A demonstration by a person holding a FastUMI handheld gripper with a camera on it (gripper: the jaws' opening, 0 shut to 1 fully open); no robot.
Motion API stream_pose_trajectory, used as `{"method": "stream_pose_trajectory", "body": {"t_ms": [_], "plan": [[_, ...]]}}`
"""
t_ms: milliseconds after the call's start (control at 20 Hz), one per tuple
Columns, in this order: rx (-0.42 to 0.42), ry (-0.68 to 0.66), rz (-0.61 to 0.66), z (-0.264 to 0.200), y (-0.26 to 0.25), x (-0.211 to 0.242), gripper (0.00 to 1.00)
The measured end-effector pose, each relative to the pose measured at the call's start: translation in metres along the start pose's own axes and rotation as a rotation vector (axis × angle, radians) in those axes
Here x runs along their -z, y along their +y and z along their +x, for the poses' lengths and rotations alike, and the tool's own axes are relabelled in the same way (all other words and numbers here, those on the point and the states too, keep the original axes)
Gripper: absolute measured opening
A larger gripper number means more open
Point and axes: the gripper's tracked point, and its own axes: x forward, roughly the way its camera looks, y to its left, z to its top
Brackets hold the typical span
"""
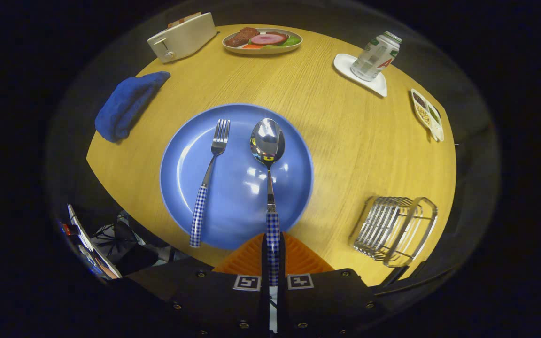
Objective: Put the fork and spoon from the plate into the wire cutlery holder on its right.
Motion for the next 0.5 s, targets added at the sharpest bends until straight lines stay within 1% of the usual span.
{"method": "stream_pose_trajectory", "body": {"t_ms": [150, 300, 400, 500], "plan": [[0.055, 0.035, -0.014, -0.041, -0.042, 0.018, 0.06], [0.09, 0.107, 0.003, -0.066, -0.083, 0.046, 0.06], [0.098, 0.164, 0.016, -0.078, -0.105, 0.066, 0.06], [0.061, 0.227, 0.041, -0.084, -0.115, 0.086, 0.06]]}}
